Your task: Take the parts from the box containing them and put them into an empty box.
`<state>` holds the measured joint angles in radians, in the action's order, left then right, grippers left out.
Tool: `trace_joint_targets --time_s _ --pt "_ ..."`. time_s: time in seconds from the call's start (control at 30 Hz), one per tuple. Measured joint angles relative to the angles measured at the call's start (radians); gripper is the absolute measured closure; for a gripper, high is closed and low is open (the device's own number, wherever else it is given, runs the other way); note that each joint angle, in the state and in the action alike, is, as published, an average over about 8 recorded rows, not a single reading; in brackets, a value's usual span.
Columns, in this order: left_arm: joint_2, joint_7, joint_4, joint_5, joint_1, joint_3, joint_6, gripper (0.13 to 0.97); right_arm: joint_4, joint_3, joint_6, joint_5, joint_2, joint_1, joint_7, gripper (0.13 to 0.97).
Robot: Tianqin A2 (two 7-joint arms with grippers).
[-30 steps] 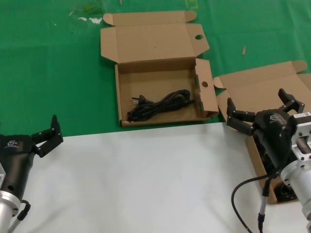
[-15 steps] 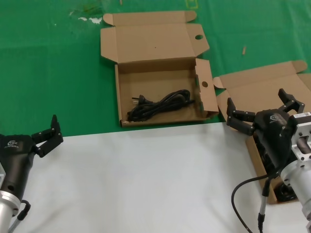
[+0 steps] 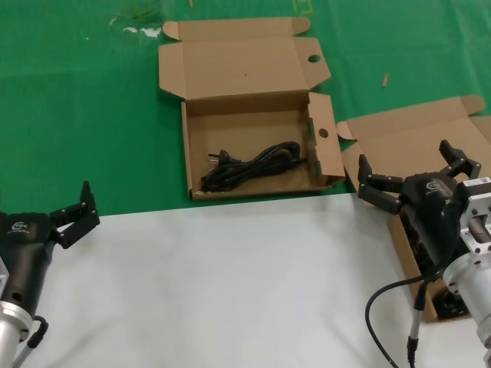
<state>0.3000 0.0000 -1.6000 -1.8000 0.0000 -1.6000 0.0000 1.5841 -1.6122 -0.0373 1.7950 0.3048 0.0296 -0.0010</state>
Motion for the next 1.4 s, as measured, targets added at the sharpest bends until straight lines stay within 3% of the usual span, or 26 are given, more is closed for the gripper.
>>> trace_joint_targets --time_s 1.4 --pt "0.0 0.0 0.0 0.0 0.0 0.0 0.0 0.132 0.0 0.0 0.0 0.0 0.0 0.0 0.0 0.129"
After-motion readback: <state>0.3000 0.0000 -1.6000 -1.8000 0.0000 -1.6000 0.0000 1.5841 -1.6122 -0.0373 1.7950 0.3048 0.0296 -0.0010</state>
